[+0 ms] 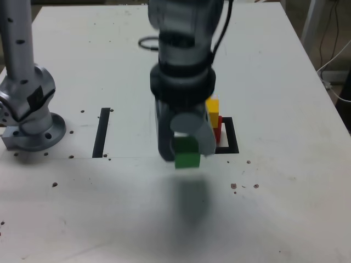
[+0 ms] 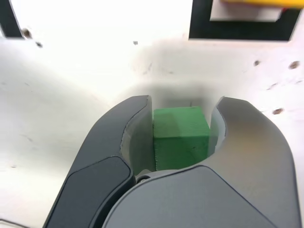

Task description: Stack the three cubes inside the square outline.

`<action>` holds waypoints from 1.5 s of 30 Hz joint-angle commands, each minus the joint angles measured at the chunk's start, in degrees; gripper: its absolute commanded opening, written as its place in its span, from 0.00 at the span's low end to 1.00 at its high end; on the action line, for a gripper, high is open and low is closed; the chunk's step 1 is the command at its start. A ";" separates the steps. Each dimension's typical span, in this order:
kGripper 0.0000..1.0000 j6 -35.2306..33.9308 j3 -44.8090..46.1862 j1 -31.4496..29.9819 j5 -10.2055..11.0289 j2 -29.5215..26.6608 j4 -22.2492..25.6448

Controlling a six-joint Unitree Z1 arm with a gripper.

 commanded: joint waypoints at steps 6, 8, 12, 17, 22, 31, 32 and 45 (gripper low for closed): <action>0.07 10.79 -7.15 7.18 1.10 -2.38 8.85; 0.07 14.01 -8.75 9.58 1.41 -2.41 10.29; 0.07 19.27 -10.98 13.98 2.10 -1.83 11.46; 0.07 22.38 -12.05 17.14 2.75 -0.64 11.19; 0.07 23.09 -11.98 18.65 2.86 0.65 10.43; 0.07 22.95 -9.45 18.94 2.51 2.66 6.93; 0.07 22.94 -9.32 18.94 2.48 2.84 6.49; 0.36 22.93 -8.71 18.94 2.64 3.38 5.09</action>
